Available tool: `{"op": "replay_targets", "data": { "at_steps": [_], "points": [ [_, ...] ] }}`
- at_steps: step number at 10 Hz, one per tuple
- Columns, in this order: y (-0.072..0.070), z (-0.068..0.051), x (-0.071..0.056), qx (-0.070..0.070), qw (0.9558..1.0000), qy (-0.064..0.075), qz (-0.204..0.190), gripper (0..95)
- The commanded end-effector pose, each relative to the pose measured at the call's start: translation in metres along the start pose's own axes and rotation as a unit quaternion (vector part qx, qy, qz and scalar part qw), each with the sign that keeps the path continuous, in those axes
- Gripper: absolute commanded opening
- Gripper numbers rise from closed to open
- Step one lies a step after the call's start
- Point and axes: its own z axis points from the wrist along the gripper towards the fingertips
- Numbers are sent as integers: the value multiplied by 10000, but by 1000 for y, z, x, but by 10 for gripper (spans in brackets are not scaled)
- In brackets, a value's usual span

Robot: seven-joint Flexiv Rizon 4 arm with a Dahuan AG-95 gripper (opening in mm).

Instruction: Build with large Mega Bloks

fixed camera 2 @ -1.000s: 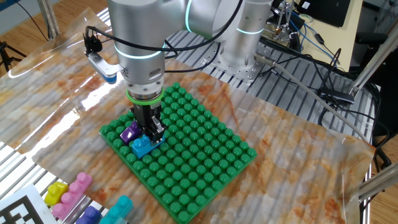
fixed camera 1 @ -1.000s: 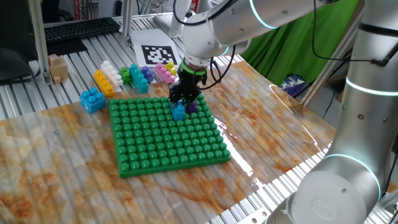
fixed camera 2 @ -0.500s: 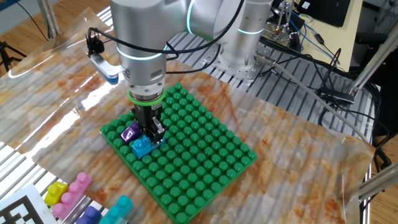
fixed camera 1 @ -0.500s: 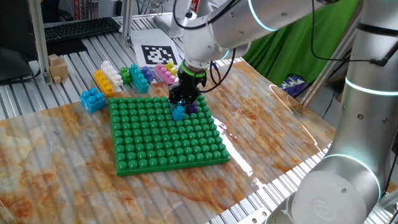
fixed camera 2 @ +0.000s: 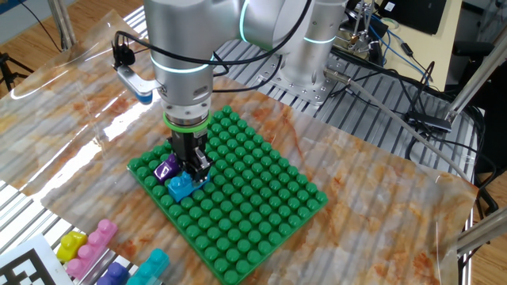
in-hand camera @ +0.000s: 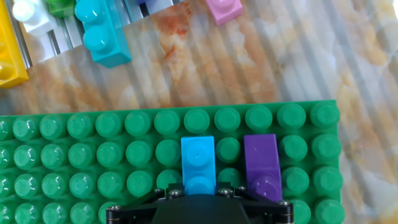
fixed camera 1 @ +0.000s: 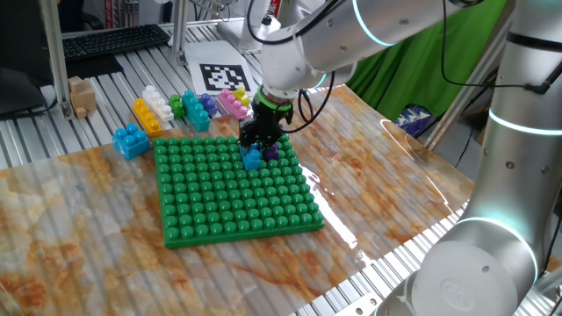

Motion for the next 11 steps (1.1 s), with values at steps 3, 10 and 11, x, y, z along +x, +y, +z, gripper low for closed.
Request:
{"op": "replay_targets", "data": {
  "at_steps": [3, 10, 11],
  "points": [
    [0, 16, 1, 36, 10000, 4, 31, 0],
    [1, 15, 1, 68, 9999, 59, -63, 0],
    [1, 15, 1, 52, 9998, 175, -71, 0]
  ]
}}
